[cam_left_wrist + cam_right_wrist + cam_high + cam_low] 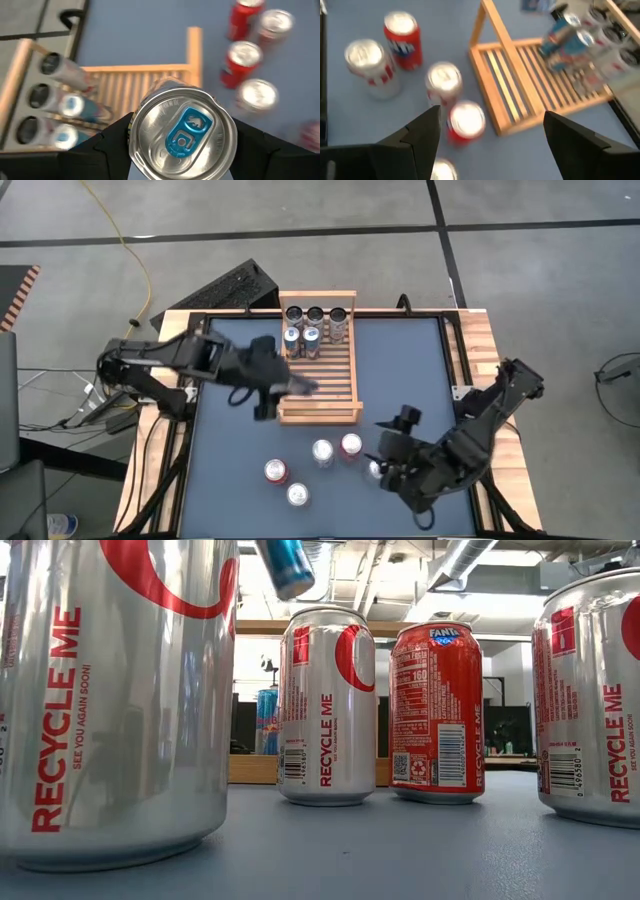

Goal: Place canned beverage on shelf
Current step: Put the blue soda can on the shelf aligned with the other blue soda cans

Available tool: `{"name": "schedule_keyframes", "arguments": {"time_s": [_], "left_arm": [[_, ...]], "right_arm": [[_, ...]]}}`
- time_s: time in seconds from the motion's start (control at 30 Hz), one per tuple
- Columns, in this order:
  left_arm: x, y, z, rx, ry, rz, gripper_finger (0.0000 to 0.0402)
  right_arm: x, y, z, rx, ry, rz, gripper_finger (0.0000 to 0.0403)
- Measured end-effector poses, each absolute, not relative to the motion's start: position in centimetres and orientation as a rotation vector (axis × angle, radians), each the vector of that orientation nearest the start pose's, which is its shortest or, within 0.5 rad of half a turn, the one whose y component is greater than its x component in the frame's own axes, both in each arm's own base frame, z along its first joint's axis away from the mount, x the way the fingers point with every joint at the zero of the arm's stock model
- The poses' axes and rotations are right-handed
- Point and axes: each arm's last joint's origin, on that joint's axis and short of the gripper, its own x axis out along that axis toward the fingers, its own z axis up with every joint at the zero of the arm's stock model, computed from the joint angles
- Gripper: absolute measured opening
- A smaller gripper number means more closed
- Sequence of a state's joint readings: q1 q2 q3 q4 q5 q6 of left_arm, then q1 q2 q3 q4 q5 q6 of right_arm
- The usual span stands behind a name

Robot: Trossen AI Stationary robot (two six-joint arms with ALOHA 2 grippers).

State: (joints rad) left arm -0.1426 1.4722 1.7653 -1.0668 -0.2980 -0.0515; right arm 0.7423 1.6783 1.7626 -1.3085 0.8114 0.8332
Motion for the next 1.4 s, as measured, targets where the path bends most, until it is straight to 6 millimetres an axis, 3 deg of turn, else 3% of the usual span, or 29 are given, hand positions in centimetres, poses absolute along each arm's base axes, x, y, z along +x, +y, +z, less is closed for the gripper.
{"name": "schedule_keyframes", "arguments": {"time_s": [0.2, 0.4, 0.7, 0.83, 1.13, 1.4], "left_arm": [[29.7, 2.4, 43.1, 0.115, 0.664, 0.162, 0.0238], [31.4, 7.6, 41.6, 0.021, 0.67, 0.198, 0.0238], [34.5, 12.8, 37.9, -0.008, 0.723, 0.315, 0.0238], [35.7, 14.3, 35.9, -0.025, 0.768, 0.307, 0.0238], [38.5, 15.5, 31.8, 0.032, 0.856, 0.307, 0.0238], [39.3, 16.0, 30.9, 0.065, 0.848, 0.334, 0.0238]], "right_arm": [[21.1, 19.1, 37.1, -0.078, 0.81, -0.465, 0.0317], [19.0, 19.4, 38.4, -0.071, 0.739, -0.424, 0.0317], [18.1, 19.2, 39.0, -0.106, 0.737, -0.379, 0.0317], [17.9, 19.5, 38.6, -0.141, 0.747, -0.364, 0.0317], [17.8, 19.7, 36.1, -0.156, 0.785, -0.412, 0.0317], [17.9, 19.7, 35.7, -0.122, 0.794, -0.42, 0.0317]]}}
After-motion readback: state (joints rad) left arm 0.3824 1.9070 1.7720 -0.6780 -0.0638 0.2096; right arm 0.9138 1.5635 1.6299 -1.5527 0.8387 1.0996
